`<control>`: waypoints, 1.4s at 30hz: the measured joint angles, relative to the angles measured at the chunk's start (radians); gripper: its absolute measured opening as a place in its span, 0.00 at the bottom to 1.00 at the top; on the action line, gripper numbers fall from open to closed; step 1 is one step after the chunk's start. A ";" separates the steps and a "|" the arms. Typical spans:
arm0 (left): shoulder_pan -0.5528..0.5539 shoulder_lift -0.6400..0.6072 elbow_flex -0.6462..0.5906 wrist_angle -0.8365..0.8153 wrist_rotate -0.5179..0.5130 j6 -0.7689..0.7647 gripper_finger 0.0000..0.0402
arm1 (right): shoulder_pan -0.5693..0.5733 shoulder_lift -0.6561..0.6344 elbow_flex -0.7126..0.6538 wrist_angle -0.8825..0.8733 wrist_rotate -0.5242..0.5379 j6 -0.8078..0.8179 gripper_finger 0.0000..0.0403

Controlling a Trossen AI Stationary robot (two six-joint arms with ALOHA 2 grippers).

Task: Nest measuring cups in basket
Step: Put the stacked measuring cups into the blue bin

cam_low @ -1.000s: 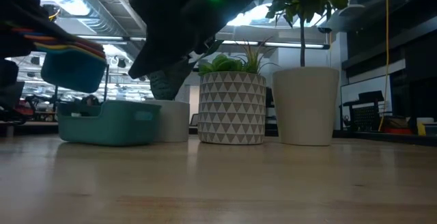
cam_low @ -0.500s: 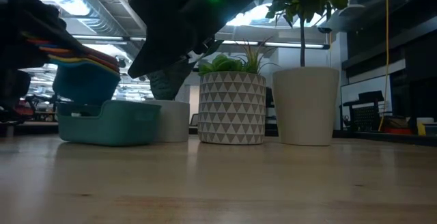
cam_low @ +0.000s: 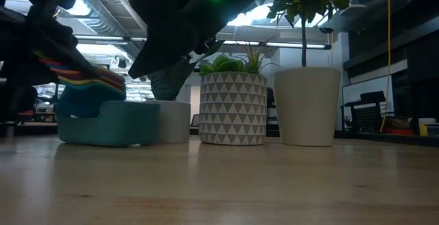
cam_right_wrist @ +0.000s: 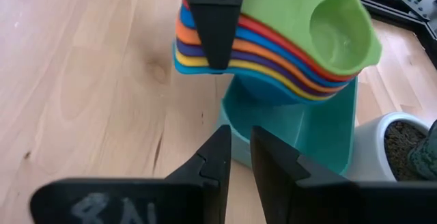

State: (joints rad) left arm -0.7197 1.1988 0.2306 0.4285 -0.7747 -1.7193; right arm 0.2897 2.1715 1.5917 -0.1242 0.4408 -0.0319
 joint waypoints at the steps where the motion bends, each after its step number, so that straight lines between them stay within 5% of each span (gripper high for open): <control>1: 0.006 0.000 0.000 0.000 0.021 0.001 0.13 | 0.000 0.000 0.000 0.000 0.000 0.000 0.15; 29: 0.034 0.000 0.000 -0.001 0.074 0.001 0.19 | 0.000 0.000 0.000 0.000 0.000 0.000 0.15; 42: 0.034 0.000 0.000 -0.002 0.112 -0.006 0.37 | 0.000 0.000 0.000 0.000 0.000 0.000 0.15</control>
State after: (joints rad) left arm -0.6853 1.1988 0.2306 0.4266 -0.6624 -1.7257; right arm 0.2897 2.1715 1.5917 -0.1242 0.4408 -0.0319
